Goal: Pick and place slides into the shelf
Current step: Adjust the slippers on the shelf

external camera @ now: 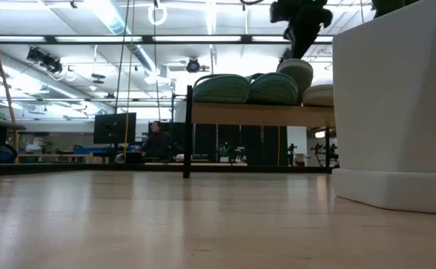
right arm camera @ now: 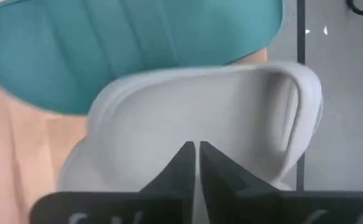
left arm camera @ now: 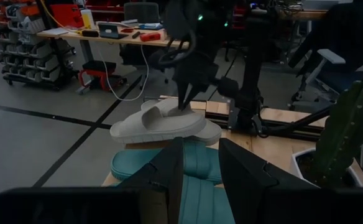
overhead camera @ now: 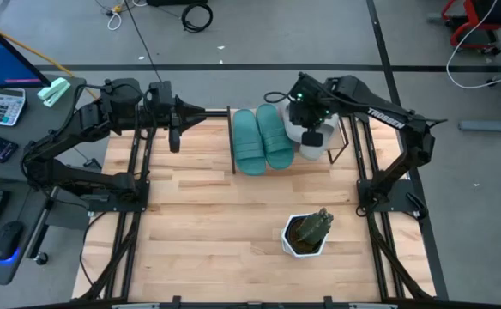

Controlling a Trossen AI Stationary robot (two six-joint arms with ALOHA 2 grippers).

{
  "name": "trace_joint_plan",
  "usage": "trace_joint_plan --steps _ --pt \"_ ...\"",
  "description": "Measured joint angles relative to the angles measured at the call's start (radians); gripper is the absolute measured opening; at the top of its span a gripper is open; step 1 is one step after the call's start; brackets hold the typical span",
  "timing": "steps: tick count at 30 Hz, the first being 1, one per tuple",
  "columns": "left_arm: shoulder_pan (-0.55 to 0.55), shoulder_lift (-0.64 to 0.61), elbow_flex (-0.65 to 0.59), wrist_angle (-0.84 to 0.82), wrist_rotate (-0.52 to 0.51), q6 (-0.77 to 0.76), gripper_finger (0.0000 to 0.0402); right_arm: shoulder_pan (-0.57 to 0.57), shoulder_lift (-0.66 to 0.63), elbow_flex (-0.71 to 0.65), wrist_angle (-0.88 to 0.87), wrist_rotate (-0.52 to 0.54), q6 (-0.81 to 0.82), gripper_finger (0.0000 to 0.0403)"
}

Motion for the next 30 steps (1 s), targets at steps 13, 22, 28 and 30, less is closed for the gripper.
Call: trace_joint_plan --steps 13,22,28,30 --pt "0.003 0.0 0.0 0.0 -0.001 0.02 0.0107 -0.049 -0.122 -0.013 -0.066 0.051 0.072 0.0135" --pt "0.003 0.0 0.0 0.0 0.0 0.023 0.0107 -0.049 -0.123 -0.187 -0.049 0.201 0.049 0.0192" --pt "0.003 0.0 0.0 0.0 0.0 0.023 0.0107 -0.049 -0.123 -0.274 0.028 0.225 0.052 0.0194" --pt "0.003 0.0 0.0 0.0 0.0 0.022 0.0107 -0.049 -0.123 -0.298 0.053 0.28 0.052 0.019"
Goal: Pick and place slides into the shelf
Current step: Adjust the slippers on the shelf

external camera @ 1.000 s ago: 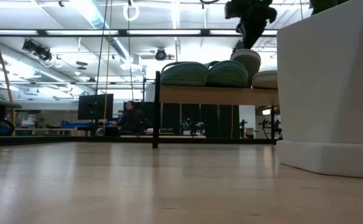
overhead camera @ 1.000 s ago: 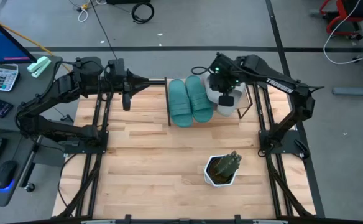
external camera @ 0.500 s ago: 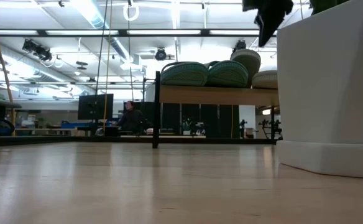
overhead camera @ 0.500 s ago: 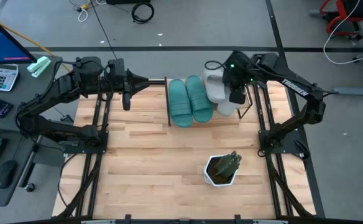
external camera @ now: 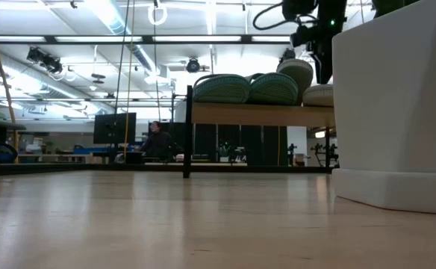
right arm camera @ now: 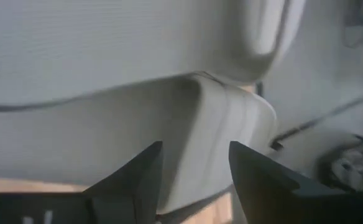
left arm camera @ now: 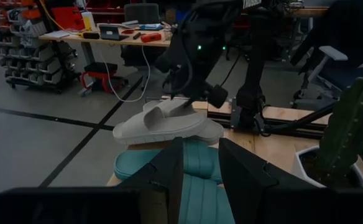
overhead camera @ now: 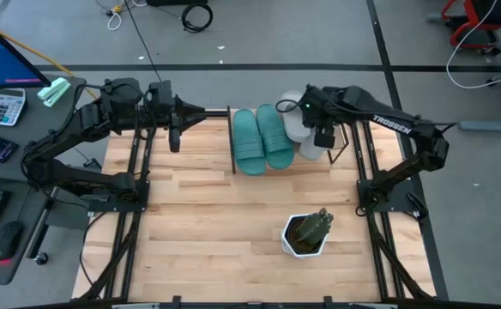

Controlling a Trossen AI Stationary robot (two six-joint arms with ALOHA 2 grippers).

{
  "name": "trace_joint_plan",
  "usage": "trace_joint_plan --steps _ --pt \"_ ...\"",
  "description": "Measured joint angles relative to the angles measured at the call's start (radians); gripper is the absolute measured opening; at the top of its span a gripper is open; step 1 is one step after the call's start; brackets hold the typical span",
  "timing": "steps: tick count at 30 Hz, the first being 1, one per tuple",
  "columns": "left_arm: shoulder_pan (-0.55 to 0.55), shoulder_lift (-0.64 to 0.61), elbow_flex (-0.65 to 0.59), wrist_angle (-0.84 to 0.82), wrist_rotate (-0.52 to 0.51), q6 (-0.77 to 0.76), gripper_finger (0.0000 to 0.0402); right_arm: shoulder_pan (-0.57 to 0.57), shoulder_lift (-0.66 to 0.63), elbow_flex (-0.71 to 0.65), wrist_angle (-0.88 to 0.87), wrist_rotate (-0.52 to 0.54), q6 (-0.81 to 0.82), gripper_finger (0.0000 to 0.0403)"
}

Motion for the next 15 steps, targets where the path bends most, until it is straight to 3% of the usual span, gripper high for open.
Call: trace_joint_plan --steps 3,9,12,15 --pt "0.0 0.0 0.0 0.0 0.0 0.0 0.0107 -0.001 0.0 -0.026 0.023 0.063 0.006 0.0183" --pt "0.0 0.0 0.0 0.0 0.0 0.0 0.0107 -0.016 0.0 -0.058 0.05 0.06 0.027 0.0157" --pt "0.0 0.0 0.0 0.0 0.0 0.0 0.0107 -0.021 0.0 -0.066 0.049 0.057 0.041 0.0124" --pt "0.0 0.0 0.0 0.0 0.0 0.0 0.0107 -0.02 0.0 -0.065 0.049 0.051 0.033 0.0066"
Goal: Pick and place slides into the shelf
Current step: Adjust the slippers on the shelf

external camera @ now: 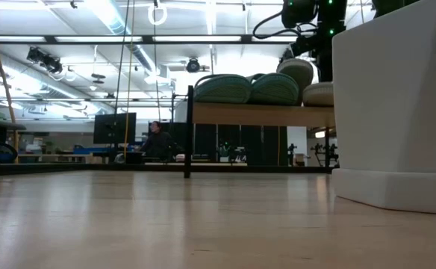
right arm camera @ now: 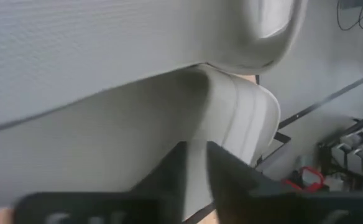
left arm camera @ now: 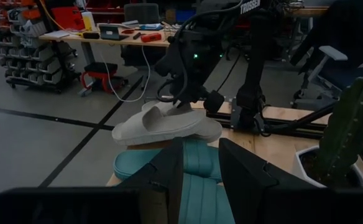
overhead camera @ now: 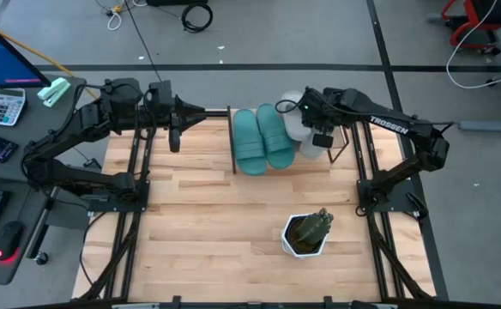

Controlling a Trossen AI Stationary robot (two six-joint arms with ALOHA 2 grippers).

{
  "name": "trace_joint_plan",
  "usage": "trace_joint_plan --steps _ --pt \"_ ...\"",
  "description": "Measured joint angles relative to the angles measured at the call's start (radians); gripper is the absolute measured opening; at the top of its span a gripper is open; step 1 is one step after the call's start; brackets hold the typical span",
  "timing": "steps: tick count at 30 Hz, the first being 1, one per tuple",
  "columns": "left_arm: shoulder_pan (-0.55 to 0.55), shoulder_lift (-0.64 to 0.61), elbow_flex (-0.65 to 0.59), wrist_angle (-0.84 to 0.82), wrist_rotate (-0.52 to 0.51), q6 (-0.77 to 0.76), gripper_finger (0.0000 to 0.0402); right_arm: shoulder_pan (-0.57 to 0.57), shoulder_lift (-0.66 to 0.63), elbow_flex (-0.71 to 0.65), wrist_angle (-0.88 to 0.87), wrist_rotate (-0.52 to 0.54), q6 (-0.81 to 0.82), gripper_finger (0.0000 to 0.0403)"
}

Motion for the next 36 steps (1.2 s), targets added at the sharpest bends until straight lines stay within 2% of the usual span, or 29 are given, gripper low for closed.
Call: trace_joint_plan --steps 3,14,20,24,26,33,36 --pt "0.0 0.0 0.0 0.0 0.0 0.0 0.0107 0.001 -0.001 0.0 0.0 -0.013 -0.031 0.0012" --pt "0.0 0.0 0.0 0.0 0.0 0.001 0.0107 0.023 -0.098 0.0 0.004 -0.038 -0.206 0.0003" --pt "0.0 0.0 0.0 0.0 0.0 0.001 0.0107 0.02 -0.15 0.001 0.006 -0.07 -0.168 0.0006" --pt "0.0 0.0 0.0 0.0 0.0 0.002 0.0107 -0.039 -0.159 0.001 0.03 -0.107 -0.121 0.0018" --pt "0.0 0.0 0.0 0.0 0.0 0.002 0.0107 -0.094 -0.159 0.001 0.051 -0.168 -0.09 0.0023" --pt "0.0 0.0 0.0 0.0 0.0 0.0 0.0107 -0.298 -0.152 0.002 0.055 -0.557 -0.108 0.0039" --pt "0.0 0.0 0.0 -0.001 0.0 -0.004 0.0107 -0.363 -0.153 0.002 0.076 -0.645 -0.12 0.006"
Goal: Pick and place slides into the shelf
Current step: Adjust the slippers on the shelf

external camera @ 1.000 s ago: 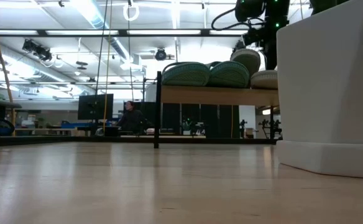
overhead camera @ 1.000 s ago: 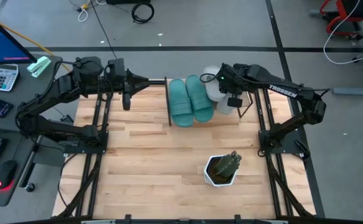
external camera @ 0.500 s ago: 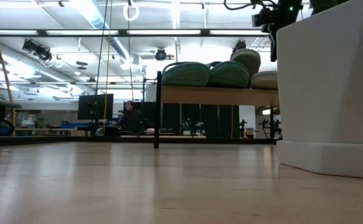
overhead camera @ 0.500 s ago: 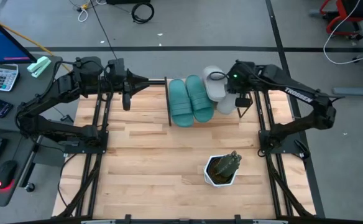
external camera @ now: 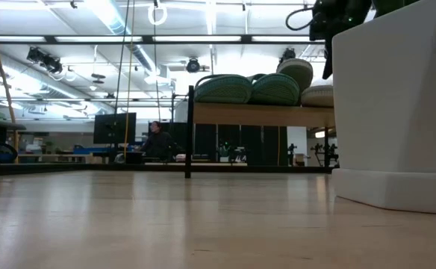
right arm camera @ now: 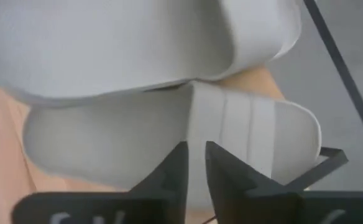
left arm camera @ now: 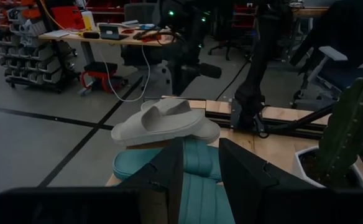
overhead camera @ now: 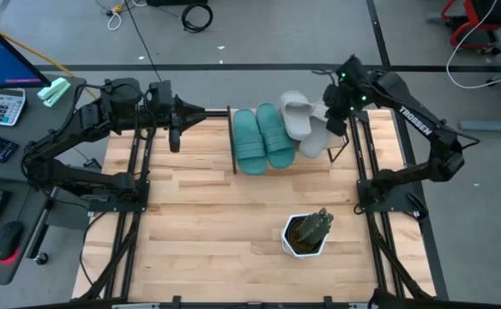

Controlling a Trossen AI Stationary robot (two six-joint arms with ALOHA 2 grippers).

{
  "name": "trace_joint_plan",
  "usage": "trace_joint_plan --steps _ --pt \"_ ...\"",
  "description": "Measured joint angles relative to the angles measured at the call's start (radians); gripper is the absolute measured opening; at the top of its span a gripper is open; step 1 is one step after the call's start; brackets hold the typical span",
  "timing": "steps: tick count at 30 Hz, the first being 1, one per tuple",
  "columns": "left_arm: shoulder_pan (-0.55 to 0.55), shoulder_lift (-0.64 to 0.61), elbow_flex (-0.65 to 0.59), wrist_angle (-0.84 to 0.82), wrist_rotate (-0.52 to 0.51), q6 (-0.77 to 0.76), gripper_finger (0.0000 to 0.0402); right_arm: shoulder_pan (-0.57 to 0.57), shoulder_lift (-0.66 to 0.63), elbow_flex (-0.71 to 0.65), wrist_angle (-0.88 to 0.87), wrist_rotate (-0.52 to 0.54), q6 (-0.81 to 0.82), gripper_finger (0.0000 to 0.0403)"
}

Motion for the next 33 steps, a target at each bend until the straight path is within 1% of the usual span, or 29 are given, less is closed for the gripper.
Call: trace_joint_plan --steps 6,7,12,16,21,26,30,33 --pt "0.0 0.0 0.0 0.0 0.0 0.0 0.0107 -0.119 0.014 0.0 0.051 -0.139 0.058 0.0128" --pt "0.0 0.0 0.0 0.0 0.0 0.0 0.0107 -0.134 0.025 0.0 0.062 -0.148 0.075 0.0141" --pt "0.0 0.0 0.0 0.0 0.0 -0.002 0.0107 -0.175 0.105 0.0 0.105 -0.147 0.106 0.02" --pt "0.0 0.0 0.0 0.0 0.0 -0.013 0.0107 -0.19 0.167 0.022 0.123 -0.113 0.103 0.0233" --pt "0.0 0.0 0.0 0.0 0.0 -0.026 0.0107 -0.216 0.24 0.135 0.123 -0.111 0.097 0.025" --pt "0.0 0.0 0.0 0.0 0.0 -0.025 0.0107 -0.255 0.333 0.306 0.091 -0.134 0.118 0.0247" --pt "0.0 0.0 0.0 0.0 0.0 -0.023 0.0107 -0.28 0.42 0.424 0.005 -0.187 0.163 0.0245" --pt "0.0 0.0 0.0 0.0 0.0 -0.023 0.0107 -0.286 0.458 0.459 -0.038 -0.189 0.168 0.0246"
